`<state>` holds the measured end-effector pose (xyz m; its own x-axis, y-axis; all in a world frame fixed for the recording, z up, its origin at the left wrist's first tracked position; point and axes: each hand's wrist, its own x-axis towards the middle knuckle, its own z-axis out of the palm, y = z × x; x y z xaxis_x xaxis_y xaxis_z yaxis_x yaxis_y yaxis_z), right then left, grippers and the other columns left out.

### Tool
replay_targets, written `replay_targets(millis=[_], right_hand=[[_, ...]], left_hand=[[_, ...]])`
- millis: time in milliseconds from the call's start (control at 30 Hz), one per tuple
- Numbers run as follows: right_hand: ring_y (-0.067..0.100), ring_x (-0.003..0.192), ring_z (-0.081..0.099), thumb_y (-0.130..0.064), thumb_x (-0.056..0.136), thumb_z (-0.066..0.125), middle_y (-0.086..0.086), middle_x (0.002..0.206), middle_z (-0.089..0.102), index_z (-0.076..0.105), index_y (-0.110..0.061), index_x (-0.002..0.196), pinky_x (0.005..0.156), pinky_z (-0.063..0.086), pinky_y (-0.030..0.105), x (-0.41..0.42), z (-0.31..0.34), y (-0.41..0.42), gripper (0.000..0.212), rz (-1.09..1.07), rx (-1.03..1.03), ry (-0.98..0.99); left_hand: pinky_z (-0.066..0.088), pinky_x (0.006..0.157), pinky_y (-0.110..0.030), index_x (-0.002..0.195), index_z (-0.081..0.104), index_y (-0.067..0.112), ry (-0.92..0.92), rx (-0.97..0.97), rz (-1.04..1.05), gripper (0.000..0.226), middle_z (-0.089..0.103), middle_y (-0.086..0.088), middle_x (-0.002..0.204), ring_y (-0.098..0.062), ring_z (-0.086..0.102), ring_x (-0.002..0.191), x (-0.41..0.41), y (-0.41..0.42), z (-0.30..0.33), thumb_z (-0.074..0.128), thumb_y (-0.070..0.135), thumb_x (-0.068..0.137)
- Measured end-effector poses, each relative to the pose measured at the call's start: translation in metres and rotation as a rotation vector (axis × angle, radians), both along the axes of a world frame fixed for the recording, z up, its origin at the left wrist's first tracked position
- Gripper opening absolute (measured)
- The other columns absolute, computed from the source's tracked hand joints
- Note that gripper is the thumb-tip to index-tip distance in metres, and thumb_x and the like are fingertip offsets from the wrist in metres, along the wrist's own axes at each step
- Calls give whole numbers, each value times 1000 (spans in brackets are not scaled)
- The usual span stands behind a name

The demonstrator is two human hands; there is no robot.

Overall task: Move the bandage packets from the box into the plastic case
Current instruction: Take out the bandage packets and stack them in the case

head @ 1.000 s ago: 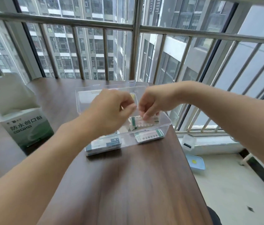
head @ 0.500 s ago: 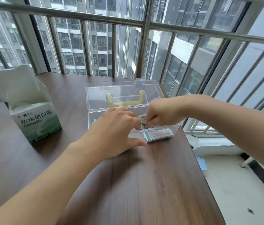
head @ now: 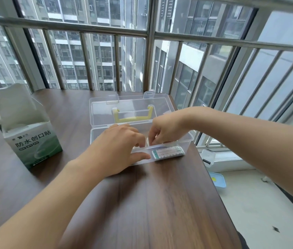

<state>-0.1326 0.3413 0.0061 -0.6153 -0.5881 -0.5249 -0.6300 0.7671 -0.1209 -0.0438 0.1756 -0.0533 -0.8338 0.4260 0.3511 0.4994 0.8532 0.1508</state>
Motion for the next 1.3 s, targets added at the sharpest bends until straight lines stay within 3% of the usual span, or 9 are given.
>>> replay_targets(millis=[67,200,367,467,633,933,1033,1200,1300], right_hand=[[1,55,51,-21,100,51,-17,57,56,70,-31,117,57,44,16,3,2,-1,27,17,-10,-13],[14,87,59,-13,98,45,-15,88,62,71,-32,112,80,51,29,8,0,-4,35,68,73,24],[4,61,49,-9,94,45,-15,66,62,73,-25,112,62,47,19,4,5,2,37,60,50,83],[18,78,56,-14,93,46,6,101,73,73,-22,113,89,56,41,2,1,8,34,40,83,76],[32,102,67,-16,96,48,8,111,73,74,-28,116,94,55,49,1,0,10,34,11,52,23],[16,68,51,-15,96,52,0,76,60,75,-27,115,67,48,28,1,3,7,32,-16,8,-30],[1,50,49,-22,92,68,-13,59,56,76,-25,97,53,39,12,-2,8,12,10,-2,-104,118],[10,58,55,-30,73,89,-8,64,57,72,-21,88,59,48,29,-5,-2,13,24,25,-270,281],[8,57,52,-25,75,87,-9,63,55,74,-23,88,55,42,23,-3,-10,7,18,76,-264,309]], left_hand=[[44,74,-31,91,71,31,9,11,-13,32,66,11,83,-18,60,84,1,1,1,66,61,82],[46,76,-32,92,72,29,-3,6,-15,31,67,10,85,-19,60,86,1,1,1,68,58,82],[46,77,-33,92,71,28,-14,-12,-12,33,68,8,87,-19,59,87,1,-2,0,67,59,83],[45,76,-32,93,71,28,-19,-12,-4,35,67,9,89,-18,59,88,1,-2,0,66,61,83],[47,80,-34,96,71,28,-38,-13,10,36,68,8,93,-19,60,91,2,-1,1,65,61,83],[43,80,-29,101,71,29,-49,-29,30,39,68,9,99,-17,59,95,5,-2,5,65,63,83],[43,77,-29,99,70,29,-52,-23,34,41,67,10,96,-15,58,94,6,-2,6,63,65,82],[47,79,-31,97,72,28,-65,12,54,48,66,13,91,-12,57,90,5,1,8,61,72,78],[47,79,-31,97,71,28,-96,17,59,51,58,17,85,-9,50,85,3,1,10,61,73,76]])
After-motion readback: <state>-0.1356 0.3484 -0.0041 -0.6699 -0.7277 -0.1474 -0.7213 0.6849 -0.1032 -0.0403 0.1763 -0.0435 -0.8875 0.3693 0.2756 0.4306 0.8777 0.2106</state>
